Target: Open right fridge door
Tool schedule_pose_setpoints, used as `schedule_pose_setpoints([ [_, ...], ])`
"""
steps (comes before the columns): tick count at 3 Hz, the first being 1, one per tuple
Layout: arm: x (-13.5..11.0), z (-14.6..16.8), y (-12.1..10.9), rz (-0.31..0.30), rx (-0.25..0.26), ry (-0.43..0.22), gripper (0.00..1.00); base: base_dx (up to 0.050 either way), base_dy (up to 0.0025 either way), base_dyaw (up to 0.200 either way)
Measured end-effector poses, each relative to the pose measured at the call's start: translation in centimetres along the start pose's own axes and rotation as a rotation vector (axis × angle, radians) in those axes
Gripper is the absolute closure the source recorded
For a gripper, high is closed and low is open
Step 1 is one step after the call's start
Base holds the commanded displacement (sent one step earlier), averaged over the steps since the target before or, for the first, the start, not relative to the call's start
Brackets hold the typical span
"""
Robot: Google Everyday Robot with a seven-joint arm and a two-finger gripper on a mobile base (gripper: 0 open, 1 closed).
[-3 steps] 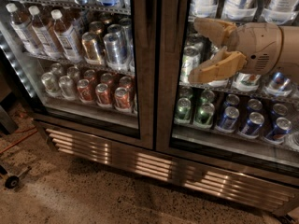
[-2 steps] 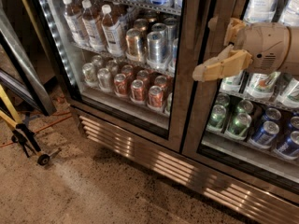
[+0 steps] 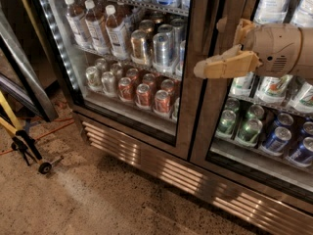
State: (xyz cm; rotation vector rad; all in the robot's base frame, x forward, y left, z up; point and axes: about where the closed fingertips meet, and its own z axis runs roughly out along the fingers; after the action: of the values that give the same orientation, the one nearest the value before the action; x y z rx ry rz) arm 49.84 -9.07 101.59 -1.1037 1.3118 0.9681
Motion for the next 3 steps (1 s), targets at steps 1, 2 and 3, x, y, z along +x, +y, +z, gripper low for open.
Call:
schedule_pose_setpoints([
  [1,0.0,0.0,0.0,0.0,0.0,0.0,0.43,0.0,0.0,0.0],
  [2,0.0,0.01,0.0,0.0,0.0,0.0,0.73,0.0,0.0,0.0],
  [3,0.0,0.01,0.0,0.0,0.0,0.0,0.97,0.0,0.0,0.0],
])
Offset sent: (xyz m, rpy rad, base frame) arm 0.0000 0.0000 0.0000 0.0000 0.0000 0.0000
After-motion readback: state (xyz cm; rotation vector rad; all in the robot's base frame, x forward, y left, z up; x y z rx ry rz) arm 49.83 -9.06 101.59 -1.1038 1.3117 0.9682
